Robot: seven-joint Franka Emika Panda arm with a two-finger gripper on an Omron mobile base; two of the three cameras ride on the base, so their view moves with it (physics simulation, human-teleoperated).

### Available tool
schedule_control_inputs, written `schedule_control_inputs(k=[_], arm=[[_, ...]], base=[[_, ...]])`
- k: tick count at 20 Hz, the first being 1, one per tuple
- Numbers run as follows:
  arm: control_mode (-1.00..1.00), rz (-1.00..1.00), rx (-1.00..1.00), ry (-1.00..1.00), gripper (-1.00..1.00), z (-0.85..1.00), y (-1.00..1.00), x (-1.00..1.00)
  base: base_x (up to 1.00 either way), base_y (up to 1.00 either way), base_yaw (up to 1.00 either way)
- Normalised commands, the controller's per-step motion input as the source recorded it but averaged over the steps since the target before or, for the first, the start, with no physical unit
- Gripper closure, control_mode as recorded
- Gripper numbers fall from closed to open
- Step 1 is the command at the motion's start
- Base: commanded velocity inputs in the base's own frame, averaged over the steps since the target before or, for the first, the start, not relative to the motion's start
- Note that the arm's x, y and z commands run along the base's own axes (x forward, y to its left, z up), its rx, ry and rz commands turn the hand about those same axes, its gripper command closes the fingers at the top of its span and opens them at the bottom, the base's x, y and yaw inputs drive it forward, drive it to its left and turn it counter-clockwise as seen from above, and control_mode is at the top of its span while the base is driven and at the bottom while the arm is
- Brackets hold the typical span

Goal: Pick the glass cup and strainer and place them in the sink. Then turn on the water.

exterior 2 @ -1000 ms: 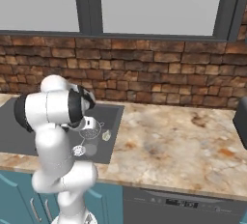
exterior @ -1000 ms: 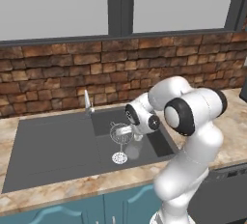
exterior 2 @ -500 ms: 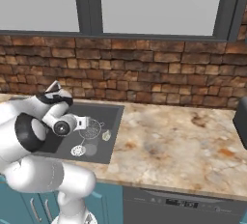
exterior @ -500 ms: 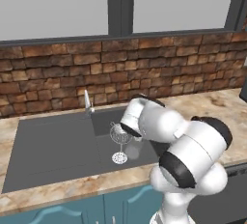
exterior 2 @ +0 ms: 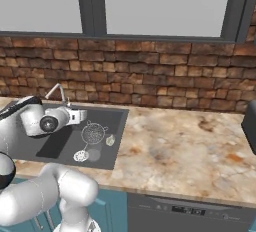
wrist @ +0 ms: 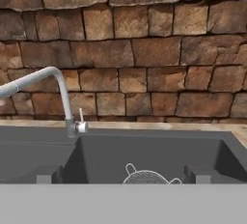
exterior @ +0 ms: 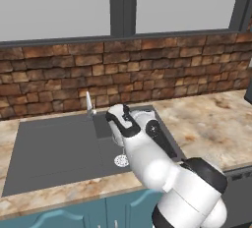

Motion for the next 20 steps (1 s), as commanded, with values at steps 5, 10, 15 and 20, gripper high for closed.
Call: schedule_control_inputs(k=[5,10,15,20], arm=[[-1.0,0.0,0.0,0.0,-1.0,1.0,-0.08,-0.04],[-1.0,0.02,0.07,0.0,-1.0,0.6,-0.22,-0.09],[-1.0,0.02,0.06,0.01,-1.0,0.0,-0.09,0.0],[-1.0,0.16,0.0,0.12,-1.0,-0.11,0.0,0.0]], base=[[0.0,0.0,0.0],[0.0,0.0,0.0],[0.0,0.0,0.0],[0.0,0.0,0.0]])
